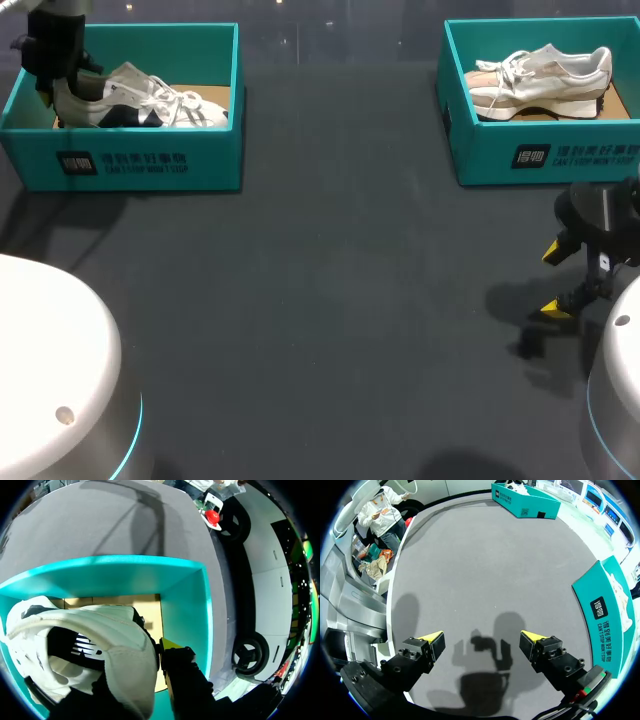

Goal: Take the shoe out of the shoebox, open the shoe tongue, remove and reinsert the insole, then place the shoe into the shoebox

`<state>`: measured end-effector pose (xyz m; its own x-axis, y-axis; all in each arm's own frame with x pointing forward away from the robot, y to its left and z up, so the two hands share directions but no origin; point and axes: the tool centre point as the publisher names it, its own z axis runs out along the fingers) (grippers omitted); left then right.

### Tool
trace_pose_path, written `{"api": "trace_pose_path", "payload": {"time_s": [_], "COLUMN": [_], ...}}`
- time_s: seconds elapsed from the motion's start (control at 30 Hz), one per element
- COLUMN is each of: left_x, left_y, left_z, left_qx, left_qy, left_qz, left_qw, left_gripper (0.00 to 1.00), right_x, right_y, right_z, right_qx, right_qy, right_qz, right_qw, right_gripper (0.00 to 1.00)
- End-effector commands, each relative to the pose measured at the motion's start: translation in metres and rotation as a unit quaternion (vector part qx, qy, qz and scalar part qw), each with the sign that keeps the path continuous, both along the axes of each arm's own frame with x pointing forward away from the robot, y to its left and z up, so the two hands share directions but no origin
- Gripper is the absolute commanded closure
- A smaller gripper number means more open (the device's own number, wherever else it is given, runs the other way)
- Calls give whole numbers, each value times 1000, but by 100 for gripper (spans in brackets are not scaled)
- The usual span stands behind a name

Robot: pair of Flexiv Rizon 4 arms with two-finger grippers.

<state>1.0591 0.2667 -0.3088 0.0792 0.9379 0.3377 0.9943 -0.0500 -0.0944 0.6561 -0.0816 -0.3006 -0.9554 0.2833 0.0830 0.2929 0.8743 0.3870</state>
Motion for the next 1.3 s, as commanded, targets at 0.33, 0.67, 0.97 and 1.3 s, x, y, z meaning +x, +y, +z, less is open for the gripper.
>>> {"api": "trace_pose_path", "payload": {"time_s": [0.33,0.67,0.97,1.3], "left_x": [-1,-3,-10,-11], "left_y": [19,23,21,28], "left_z": [-12,-22,-42,-52], "left_qx": [-1,-6,-5,-18], "left_qy": [7,9,11,11], "left_qz": [11,12,5,11], "left_qw": [1000,1000,1000,1000], "left_gripper": [100,100,100,100], "right_x": [-2,-2,-2,-2], "right_y": [0,0,0,0], "right_z": [0,0,0,0], "right_qx": [-1,-1,-1,-1], "right_qy": [-1,-1,-1,-1], "right_qz": [-1,-1,-1,-1], "right_qw": [1000,1000,1000,1000], "right_gripper": [0,0,0,0]}}
